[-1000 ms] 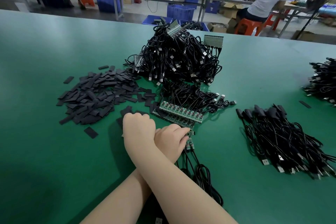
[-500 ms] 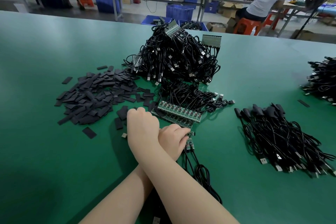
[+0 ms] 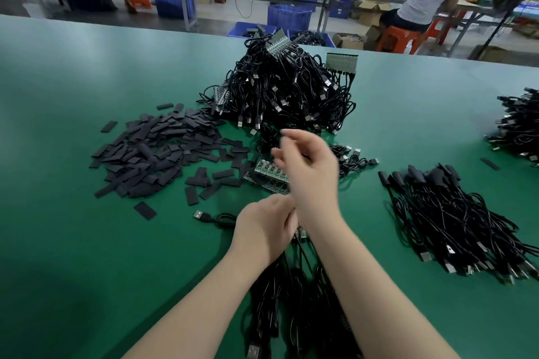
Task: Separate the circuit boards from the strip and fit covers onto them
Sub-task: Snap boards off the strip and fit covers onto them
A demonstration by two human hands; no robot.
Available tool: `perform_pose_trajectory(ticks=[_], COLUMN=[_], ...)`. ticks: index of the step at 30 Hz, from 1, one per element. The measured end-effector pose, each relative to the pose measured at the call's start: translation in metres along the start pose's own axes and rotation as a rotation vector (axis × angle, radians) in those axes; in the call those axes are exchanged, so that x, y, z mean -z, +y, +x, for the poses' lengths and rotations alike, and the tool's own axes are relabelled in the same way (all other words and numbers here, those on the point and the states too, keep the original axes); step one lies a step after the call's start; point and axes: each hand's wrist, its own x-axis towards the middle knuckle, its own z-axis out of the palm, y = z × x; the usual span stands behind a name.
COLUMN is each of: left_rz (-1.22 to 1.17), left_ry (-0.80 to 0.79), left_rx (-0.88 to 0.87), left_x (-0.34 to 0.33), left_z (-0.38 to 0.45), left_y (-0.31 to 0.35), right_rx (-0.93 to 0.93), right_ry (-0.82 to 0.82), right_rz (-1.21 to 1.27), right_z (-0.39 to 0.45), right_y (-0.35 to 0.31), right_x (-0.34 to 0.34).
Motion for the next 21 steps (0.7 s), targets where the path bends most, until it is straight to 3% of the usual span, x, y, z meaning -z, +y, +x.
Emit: perform_pose_trajectory(ticks=[2,5,14,21], left_rz=[-0.118,-0.225,-0.389,-0.414], left_ry=[0.103,0.114,0.13,0.087], left_rx=[-0.018,0.033,0.092,0.08], left_x=[0.002,0.007,0.007,0.009], left_z=[-0.004,-0.005,-0.008,-0.008], left_y=[0.002,0.004,0.0,0.0], right_rx=[-0.047,-0.087,-0.141,-0.202], right_ry=[0.074,0.135,-0.077,0.022], right_rz=[0.12,0.049,-0.007,0.044], right_z=[0.006,0.005,-0.025,-0.027], right_y=[0.004,0.019,0.044,0.045], right_x=[0.031,0.062,0.075,0.078])
